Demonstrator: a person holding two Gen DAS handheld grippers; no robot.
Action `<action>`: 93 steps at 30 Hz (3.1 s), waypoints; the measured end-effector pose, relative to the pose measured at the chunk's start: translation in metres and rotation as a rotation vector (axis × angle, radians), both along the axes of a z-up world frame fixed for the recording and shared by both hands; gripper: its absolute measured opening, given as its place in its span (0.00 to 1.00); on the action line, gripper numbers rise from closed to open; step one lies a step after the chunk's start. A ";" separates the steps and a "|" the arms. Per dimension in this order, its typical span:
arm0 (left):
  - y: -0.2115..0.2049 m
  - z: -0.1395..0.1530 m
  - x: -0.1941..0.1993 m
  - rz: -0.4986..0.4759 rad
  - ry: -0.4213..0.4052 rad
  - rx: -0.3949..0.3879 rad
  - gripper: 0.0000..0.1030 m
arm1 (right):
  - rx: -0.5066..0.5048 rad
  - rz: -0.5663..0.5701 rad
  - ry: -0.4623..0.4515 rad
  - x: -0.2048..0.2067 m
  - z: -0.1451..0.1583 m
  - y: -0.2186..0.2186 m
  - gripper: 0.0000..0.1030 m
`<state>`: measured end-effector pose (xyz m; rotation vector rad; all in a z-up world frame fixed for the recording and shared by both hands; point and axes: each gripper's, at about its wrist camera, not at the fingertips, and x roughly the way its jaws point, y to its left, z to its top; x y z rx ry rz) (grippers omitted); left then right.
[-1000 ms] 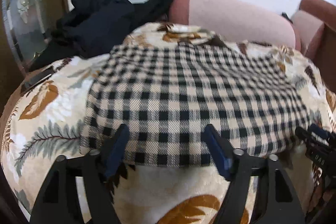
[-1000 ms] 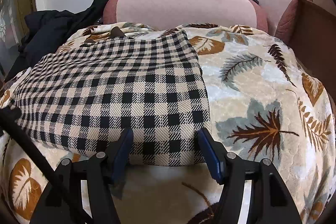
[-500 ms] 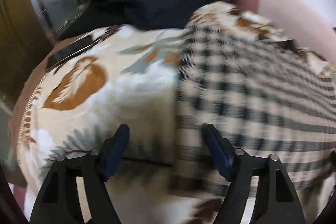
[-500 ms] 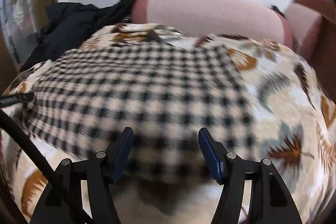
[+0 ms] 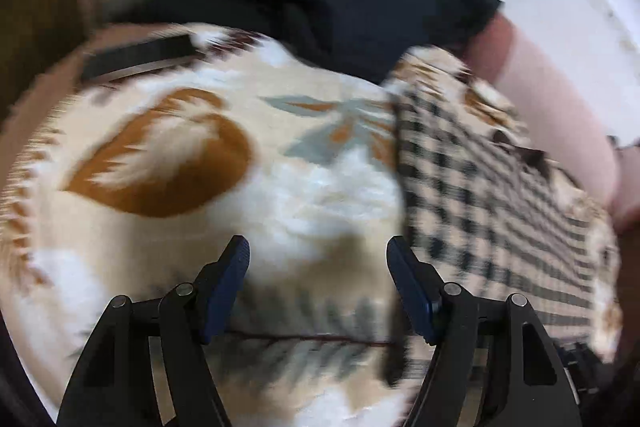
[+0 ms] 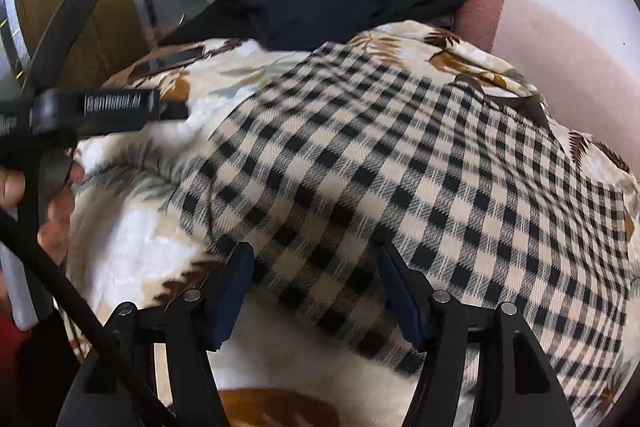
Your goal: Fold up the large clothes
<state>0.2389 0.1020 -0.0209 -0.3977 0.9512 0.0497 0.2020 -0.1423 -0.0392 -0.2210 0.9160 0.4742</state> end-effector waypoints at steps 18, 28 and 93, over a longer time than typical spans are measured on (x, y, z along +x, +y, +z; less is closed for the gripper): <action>0.048 0.013 0.022 0.000 -0.030 -0.200 0.64 | -0.398 0.181 -0.290 -0.019 -0.038 0.119 0.49; 0.004 0.001 0.069 -0.209 -0.035 -0.408 0.65 | -0.238 0.082 -0.294 0.000 -0.011 0.090 0.11; -0.396 0.090 0.066 -0.604 -0.043 -0.129 0.58 | 0.396 -0.674 -0.041 -0.034 0.016 -0.319 0.45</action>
